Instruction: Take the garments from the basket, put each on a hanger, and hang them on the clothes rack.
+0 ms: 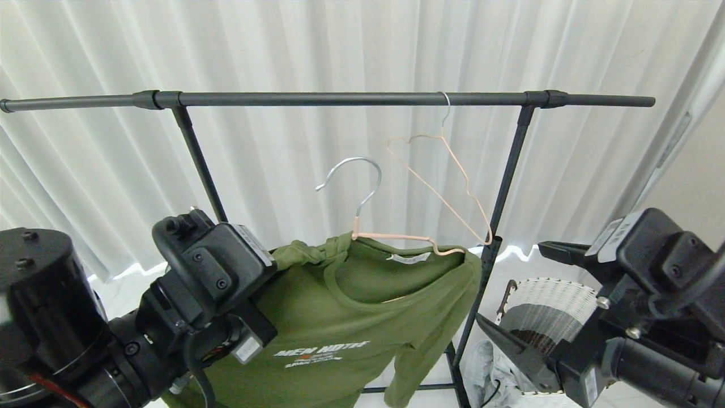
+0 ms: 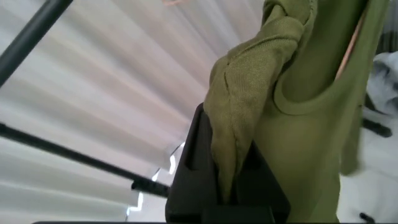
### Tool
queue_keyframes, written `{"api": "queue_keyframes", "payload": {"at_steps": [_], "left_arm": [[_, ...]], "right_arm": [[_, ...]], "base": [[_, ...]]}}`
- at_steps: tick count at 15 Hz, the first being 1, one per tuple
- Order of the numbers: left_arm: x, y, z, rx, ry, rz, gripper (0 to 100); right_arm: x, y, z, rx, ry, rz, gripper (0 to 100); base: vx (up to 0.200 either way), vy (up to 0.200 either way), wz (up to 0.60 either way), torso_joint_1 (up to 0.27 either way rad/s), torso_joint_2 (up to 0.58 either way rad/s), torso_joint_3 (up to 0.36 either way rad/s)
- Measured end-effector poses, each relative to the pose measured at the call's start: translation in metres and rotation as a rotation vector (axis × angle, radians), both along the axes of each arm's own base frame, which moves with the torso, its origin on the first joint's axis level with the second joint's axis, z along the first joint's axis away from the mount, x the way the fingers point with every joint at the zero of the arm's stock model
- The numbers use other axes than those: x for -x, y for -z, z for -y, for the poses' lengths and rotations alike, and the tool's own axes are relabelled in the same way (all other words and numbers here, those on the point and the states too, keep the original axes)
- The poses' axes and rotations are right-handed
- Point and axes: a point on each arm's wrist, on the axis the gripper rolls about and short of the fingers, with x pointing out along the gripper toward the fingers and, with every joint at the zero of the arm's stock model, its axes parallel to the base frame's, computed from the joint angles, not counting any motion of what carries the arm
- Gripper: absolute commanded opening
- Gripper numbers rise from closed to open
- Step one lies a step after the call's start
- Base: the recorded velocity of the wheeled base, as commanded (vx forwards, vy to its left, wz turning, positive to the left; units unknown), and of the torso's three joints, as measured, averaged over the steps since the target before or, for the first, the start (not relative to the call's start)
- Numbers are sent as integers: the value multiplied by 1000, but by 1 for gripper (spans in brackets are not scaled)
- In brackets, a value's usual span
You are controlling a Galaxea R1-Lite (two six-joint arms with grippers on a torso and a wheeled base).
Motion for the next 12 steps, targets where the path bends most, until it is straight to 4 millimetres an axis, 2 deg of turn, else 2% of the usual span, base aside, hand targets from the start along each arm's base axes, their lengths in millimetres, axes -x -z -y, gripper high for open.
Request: {"api": "queue_keyframes", "payload": {"at_steps": [7,12], "left_arm": [[10,-3,10,28,77,26,0],[15,-4,16,29,115,27,0]], "right_arm": [[-52,-19,-25,79,-2,97,100],[-77,-14,-35,124,57,99,100]], "base": [[0,0,0,0,0,0],[0,0,0,0,0,0]]}}
